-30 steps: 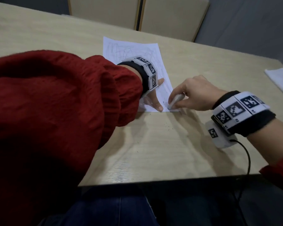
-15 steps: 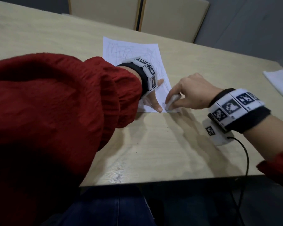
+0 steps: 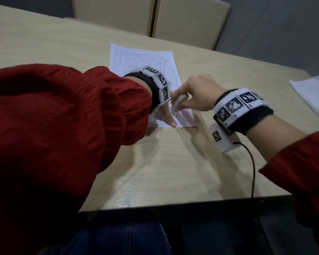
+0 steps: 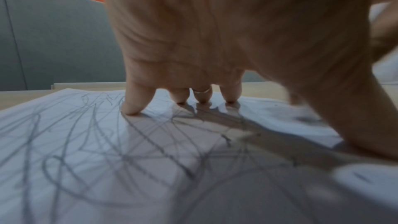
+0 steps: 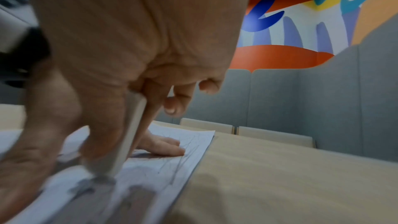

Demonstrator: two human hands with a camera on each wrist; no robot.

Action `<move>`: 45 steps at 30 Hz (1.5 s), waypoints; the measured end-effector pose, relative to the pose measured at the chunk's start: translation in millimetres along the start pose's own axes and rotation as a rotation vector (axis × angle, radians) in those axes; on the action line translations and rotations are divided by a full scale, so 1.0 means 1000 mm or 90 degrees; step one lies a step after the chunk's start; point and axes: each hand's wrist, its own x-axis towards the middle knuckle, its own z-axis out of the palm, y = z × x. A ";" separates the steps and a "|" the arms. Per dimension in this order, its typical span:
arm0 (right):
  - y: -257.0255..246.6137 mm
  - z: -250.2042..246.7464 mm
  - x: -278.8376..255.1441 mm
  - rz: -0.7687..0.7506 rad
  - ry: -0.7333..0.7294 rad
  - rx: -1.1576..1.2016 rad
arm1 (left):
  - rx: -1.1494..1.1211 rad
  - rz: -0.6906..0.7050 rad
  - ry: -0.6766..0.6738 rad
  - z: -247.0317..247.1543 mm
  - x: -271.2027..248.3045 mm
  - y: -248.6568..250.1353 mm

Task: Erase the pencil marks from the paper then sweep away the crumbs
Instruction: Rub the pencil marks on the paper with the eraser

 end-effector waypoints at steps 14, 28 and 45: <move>0.002 0.002 -0.006 0.015 0.009 0.021 | 0.046 0.004 -0.012 -0.003 -0.005 -0.001; 0.003 -0.001 0.000 0.022 -0.026 0.013 | 0.035 0.021 -0.019 -0.003 -0.008 0.003; 0.020 0.001 -0.013 0.095 0.001 -0.005 | 0.018 -0.008 -0.034 0.003 -0.003 0.006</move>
